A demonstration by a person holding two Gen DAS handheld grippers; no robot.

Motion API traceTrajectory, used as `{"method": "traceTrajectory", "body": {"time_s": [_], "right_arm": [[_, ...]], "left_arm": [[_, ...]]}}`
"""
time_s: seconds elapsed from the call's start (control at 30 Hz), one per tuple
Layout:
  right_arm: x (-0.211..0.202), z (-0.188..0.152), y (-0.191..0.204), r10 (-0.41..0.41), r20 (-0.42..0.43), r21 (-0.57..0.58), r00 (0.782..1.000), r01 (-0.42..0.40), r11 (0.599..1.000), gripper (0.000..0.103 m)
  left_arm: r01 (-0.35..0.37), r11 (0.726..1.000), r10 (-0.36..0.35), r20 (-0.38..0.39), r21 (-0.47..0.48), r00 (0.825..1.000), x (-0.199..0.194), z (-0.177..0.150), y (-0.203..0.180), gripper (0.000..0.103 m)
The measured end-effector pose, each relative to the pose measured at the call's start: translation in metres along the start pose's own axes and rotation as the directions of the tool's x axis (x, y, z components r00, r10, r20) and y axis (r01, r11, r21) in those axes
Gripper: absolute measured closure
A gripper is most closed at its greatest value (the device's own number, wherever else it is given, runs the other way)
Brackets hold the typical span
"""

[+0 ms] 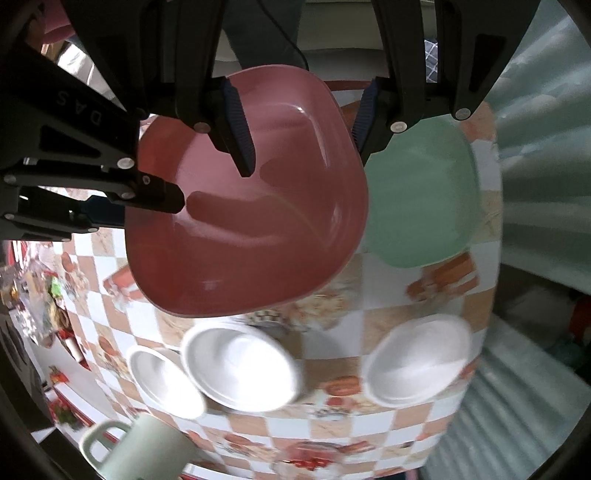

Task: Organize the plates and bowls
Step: 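Lift the pink plate with both grippers and carry it over the green plate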

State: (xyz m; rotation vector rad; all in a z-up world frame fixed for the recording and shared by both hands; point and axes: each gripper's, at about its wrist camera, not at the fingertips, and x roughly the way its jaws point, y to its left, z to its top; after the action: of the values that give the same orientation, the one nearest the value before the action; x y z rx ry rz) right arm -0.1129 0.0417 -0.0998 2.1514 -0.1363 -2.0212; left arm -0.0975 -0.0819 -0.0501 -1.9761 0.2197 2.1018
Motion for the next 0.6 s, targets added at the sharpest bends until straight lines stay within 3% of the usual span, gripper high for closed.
{"method": "traceTrajectory", "body": {"time_s": [0.37,0.6], "right_arm": [[0.014,0.021,0.075,0.03,-0.015,-0.103,0.999,-0.032,0.994,0.073],[0.021,0.032,0.106,0.038,-0.019,-0.128,0.999,-0.04,0.991,0.073]], "left_arm": [[-0.045,0.992,0.045,0.001,-0.121,0.999,-0.008,-0.012,0.066,0.049],[-0.073,0.986,0.074,0.0,-0.148,0.997,-0.009,-0.016,0.094,0.049]]}}
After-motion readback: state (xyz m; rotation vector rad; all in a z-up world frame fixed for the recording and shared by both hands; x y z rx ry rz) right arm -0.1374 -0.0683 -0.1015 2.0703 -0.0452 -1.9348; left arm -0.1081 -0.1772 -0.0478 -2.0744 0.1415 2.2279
